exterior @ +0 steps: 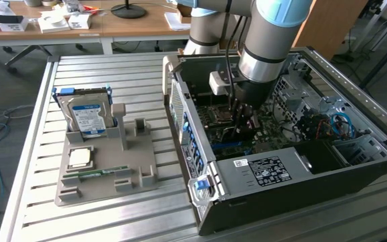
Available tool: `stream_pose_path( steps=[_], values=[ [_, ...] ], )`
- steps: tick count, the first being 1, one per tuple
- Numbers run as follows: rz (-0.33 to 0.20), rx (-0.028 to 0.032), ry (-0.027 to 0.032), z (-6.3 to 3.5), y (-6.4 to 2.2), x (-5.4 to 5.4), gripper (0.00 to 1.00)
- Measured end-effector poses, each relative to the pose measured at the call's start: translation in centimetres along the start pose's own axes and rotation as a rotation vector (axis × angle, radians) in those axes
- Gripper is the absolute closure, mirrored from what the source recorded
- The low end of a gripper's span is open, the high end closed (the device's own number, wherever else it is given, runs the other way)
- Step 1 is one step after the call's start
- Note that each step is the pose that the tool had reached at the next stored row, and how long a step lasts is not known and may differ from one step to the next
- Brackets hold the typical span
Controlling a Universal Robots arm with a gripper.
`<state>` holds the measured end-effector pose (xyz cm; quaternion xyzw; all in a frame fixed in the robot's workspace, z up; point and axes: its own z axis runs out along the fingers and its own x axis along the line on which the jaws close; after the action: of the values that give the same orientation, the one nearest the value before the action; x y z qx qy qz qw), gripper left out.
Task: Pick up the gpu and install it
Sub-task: 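Insert the gpu into the slot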
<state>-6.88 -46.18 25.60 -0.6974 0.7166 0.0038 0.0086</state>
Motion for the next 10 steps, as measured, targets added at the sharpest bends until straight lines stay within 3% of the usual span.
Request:
stream_pose_path(
  steps=[10],
  values=[
    [0.0,0.0,-0.001,0.13,0.0,-0.01,0.74]
  ],
)
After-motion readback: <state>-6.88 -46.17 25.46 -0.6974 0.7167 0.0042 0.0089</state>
